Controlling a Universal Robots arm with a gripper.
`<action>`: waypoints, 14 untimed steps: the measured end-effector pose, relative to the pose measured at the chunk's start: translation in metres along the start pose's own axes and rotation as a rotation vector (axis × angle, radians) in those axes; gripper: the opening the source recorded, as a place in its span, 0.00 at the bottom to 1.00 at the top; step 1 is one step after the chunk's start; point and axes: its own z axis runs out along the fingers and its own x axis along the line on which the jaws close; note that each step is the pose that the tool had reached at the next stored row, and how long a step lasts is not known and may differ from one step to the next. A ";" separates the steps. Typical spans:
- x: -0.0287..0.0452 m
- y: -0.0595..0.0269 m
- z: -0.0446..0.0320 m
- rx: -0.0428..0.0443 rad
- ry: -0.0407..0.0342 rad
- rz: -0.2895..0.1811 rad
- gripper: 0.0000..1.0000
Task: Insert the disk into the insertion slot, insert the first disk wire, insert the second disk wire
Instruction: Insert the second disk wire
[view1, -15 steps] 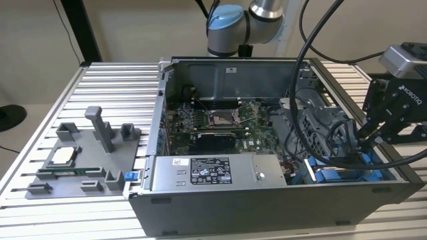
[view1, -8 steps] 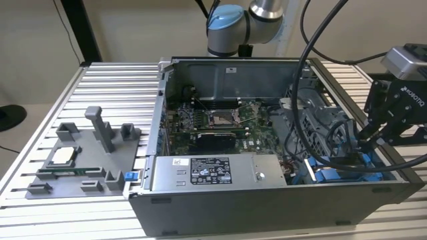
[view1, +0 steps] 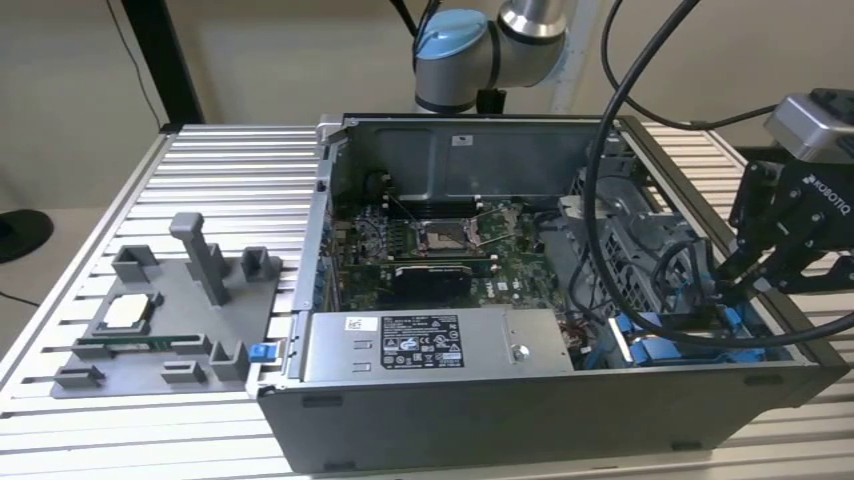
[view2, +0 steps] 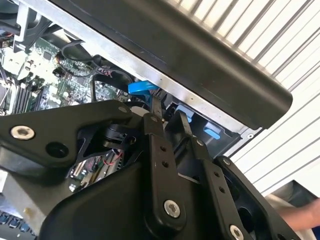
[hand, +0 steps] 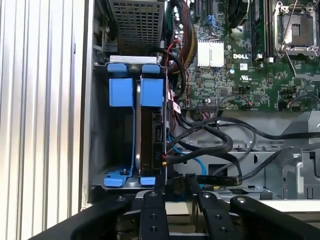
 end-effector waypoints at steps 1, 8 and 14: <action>0.0000 0.0000 0.0000 0.0000 -0.0001 0.000 1.00; 0.0000 0.0000 0.0001 0.0000 -0.0003 0.000 1.00; 0.0000 0.0000 0.0001 0.0000 -0.0003 0.000 0.00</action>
